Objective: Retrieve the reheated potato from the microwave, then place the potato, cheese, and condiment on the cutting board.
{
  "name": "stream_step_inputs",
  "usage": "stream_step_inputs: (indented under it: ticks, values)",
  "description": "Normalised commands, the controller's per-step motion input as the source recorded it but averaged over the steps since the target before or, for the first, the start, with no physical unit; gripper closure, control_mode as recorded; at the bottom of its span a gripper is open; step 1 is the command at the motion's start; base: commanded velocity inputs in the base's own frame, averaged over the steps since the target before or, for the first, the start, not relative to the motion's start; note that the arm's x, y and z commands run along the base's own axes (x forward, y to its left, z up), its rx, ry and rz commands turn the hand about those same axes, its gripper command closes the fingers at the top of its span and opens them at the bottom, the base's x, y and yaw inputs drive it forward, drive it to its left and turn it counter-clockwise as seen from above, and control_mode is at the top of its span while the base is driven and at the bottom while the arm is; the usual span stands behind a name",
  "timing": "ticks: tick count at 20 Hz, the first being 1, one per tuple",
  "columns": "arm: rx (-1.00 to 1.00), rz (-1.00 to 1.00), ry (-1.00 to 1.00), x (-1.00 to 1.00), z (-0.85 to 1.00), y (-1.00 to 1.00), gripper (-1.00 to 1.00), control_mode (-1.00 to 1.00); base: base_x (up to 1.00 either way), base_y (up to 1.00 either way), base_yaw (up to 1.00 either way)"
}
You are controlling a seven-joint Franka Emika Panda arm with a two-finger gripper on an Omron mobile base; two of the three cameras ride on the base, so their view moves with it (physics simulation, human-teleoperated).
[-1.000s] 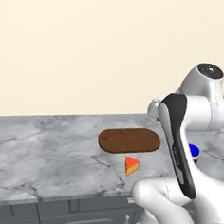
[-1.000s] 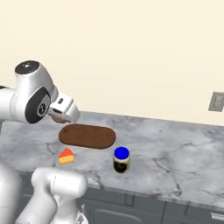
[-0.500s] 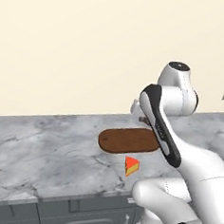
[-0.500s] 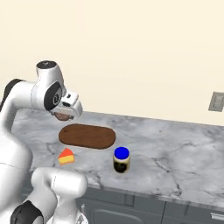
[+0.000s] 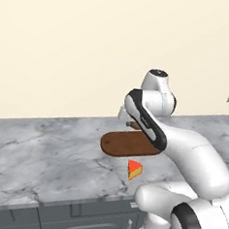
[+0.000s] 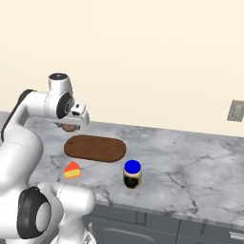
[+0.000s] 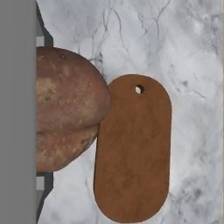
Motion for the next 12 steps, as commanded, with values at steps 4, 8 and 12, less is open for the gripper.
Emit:
stream_step_inputs:
  ticks: [4, 8, 12]
  values:
    - [0.0, 0.04, 0.03, 0.7, -0.47, 0.15, 1.0, -1.0, 0.0, 0.0, 0.0]
    - [-0.04, 0.0, 0.04, 0.72, -0.47, 0.17, 1.0, -1.0, 0.0, 0.0, 0.0]
    - [-0.03, 0.0, 0.09, 0.53, -0.5, 0.22, 1.0, -1.0, 0.0, 0.0, 0.0]
